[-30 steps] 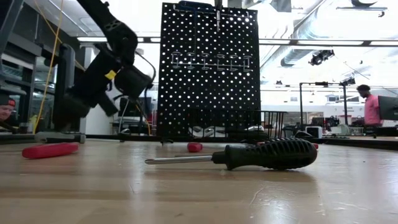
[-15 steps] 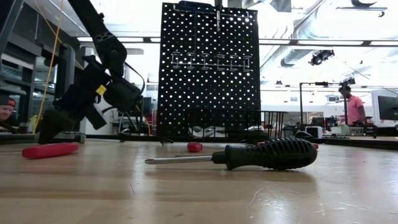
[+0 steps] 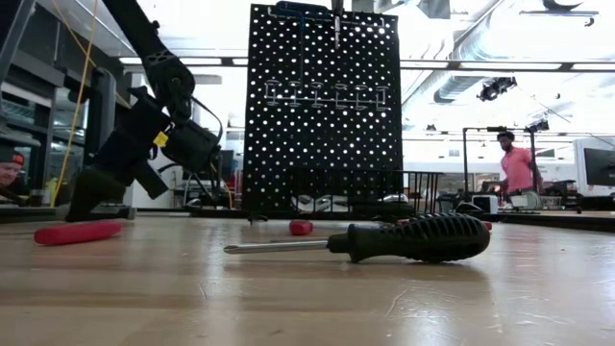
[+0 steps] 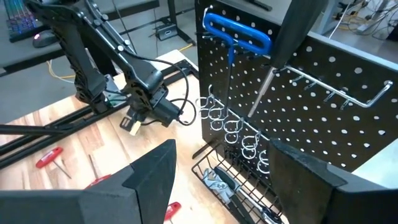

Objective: Hang tools onto peg board
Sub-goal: Hang the grey screwdriver on the pegboard

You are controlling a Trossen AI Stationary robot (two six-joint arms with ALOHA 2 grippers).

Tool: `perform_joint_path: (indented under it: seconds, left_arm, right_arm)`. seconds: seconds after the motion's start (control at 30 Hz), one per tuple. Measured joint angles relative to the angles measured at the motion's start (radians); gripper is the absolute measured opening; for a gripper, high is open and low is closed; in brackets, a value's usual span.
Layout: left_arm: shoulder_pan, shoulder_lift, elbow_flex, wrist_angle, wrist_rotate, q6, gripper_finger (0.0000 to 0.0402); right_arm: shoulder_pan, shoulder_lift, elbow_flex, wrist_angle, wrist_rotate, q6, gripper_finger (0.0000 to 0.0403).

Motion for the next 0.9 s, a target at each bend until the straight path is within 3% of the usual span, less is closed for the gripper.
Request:
perform_joint_path:
  seconds: [0.27,0.53,0.73,0.9]
  left_arm:
    - [-0.096,-0.069,0.0,-0.095,0.234,-0.059,0.0104]
    - [-0.295,-0.173,0.025,-0.147,0.499,-0.16,0.0104]
    - [-0.515,-0.231,0.149,-0.192,0.697,-0.211,0.0104]
    - [-0.719,-0.235,0.361,-0.335,0.756,-0.193,0.0104]
  right_arm:
    - [0.017,0.0,0.0,0.0,0.019,-0.026,0.024]
    - [0.017,0.0,0.0,0.018,0.011,-0.071,0.024]
    - [0.018,0.0,0.0,0.026,-0.058,-0.116,0.024]
    - [0.018,0.0,0.0,0.022,-0.108,-0.158,0.024]
